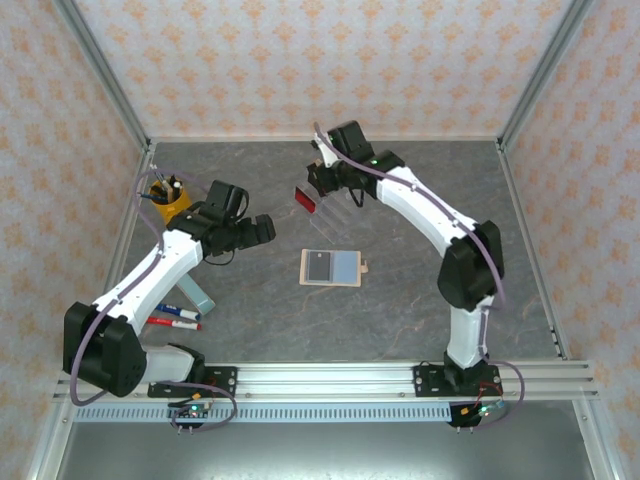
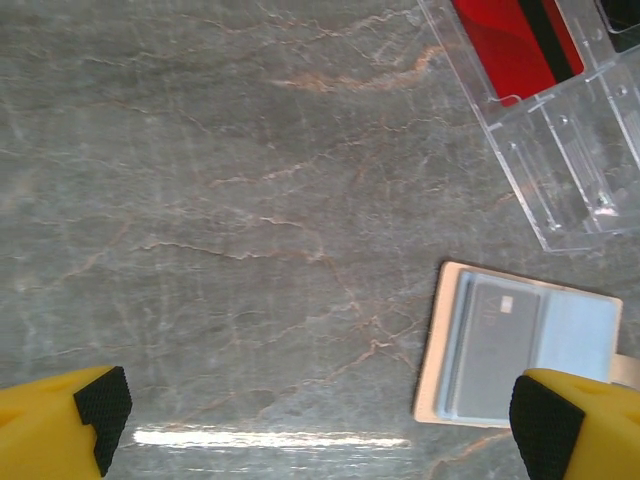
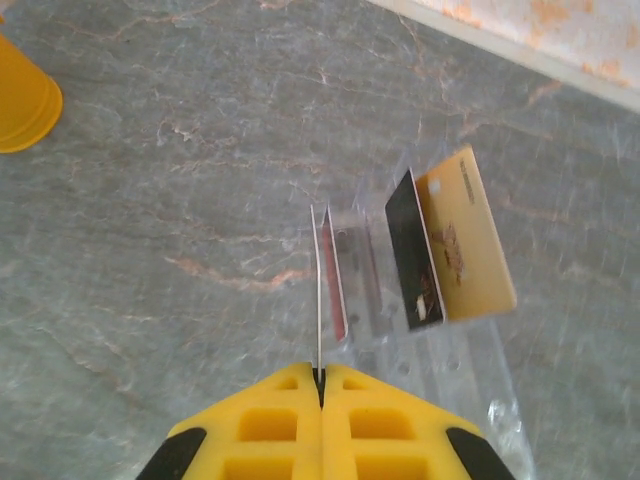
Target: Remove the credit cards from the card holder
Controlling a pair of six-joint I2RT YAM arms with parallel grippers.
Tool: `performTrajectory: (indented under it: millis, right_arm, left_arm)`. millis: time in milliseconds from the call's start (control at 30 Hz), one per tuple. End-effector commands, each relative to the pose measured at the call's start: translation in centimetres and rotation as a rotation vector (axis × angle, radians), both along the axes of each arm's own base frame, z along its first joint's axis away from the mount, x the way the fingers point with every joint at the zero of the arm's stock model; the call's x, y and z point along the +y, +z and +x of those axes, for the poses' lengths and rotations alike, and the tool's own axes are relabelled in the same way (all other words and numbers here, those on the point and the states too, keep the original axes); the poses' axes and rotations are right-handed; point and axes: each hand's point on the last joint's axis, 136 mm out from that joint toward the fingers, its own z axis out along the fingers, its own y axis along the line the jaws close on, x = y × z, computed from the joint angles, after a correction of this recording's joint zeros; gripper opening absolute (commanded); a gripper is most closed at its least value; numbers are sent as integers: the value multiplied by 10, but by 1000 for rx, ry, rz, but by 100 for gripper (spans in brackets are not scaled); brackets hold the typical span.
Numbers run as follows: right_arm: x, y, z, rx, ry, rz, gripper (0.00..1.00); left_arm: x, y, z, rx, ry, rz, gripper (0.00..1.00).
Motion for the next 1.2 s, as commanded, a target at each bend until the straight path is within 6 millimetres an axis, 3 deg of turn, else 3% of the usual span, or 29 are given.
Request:
performTrajectory:
  millis: [0, 200, 400, 767, 1167]
  right_arm:
    - [-1, -5, 12, -38, 79, -146, 0]
    - [5, -28, 38, -53, 109, -245, 0]
    - [-1, -48, 55, -70, 84, -326, 0]
    - [-2, -71, 63, -41, 77, -354, 0]
    - [-9, -80, 69, -34, 64, -391, 6]
  left_arm:
    - [19, 6, -4, -13, 24, 96, 100]
    - [24, 2, -5, -7, 19, 125, 100]
    - [25, 0, -5, -4, 20, 136, 100]
    - [23, -4, -4, 11, 12, 134, 100]
    - [23, -8, -4, 25, 7, 134, 100]
